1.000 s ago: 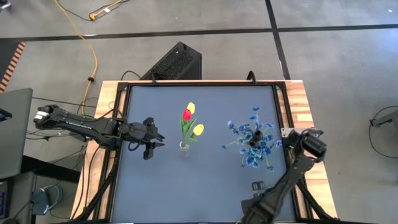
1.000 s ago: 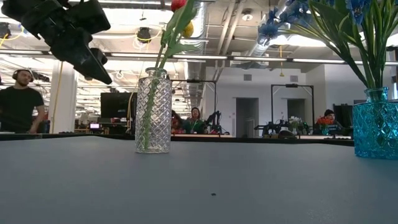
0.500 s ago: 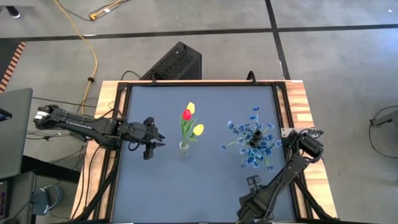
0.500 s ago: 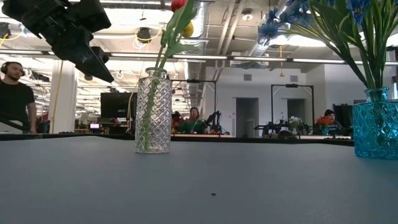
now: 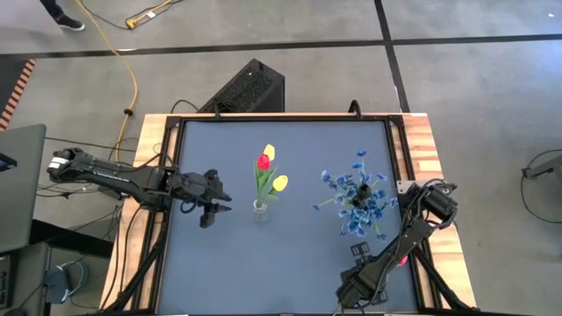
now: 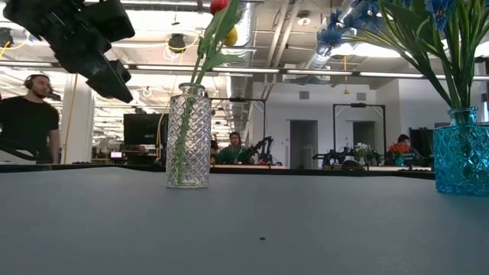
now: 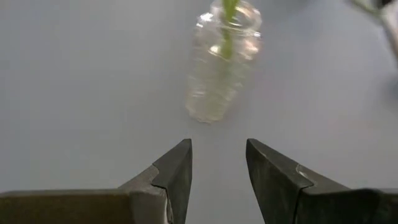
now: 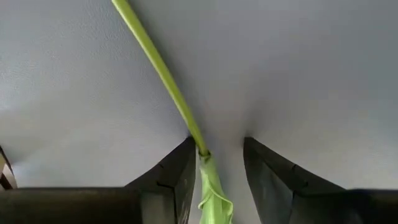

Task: Sort flowers into vase by color
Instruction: Put the red flower into the transparent vase

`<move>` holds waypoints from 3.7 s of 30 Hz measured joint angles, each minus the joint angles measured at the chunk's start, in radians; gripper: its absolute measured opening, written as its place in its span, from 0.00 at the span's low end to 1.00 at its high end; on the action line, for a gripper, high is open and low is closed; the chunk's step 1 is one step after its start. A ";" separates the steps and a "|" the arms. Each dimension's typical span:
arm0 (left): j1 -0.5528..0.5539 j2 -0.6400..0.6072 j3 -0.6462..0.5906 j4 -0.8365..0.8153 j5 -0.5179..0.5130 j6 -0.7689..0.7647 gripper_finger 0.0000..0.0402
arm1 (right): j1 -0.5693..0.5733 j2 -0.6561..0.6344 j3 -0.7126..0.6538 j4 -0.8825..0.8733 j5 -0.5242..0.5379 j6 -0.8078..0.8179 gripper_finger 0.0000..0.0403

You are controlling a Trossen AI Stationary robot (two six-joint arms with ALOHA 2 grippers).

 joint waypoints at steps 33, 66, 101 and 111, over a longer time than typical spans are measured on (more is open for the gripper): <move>-0.123 -0.003 0.000 0.313 0.405 -0.275 0.35 | 0.026 0.005 0.468 -0.307 0.557 -0.025 0.06; -0.230 0.013 0.000 0.444 0.008 -0.580 0.35 | -0.255 0.005 0.580 0.528 1.414 -1.851 0.06; -0.129 0.256 0.001 0.999 0.022 -0.391 0.35 | -0.368 0.005 0.580 0.615 1.447 -1.963 0.06; -0.105 0.256 0.001 1.007 0.082 -0.387 0.35 | -0.392 0.005 0.580 0.637 1.447 -1.962 0.06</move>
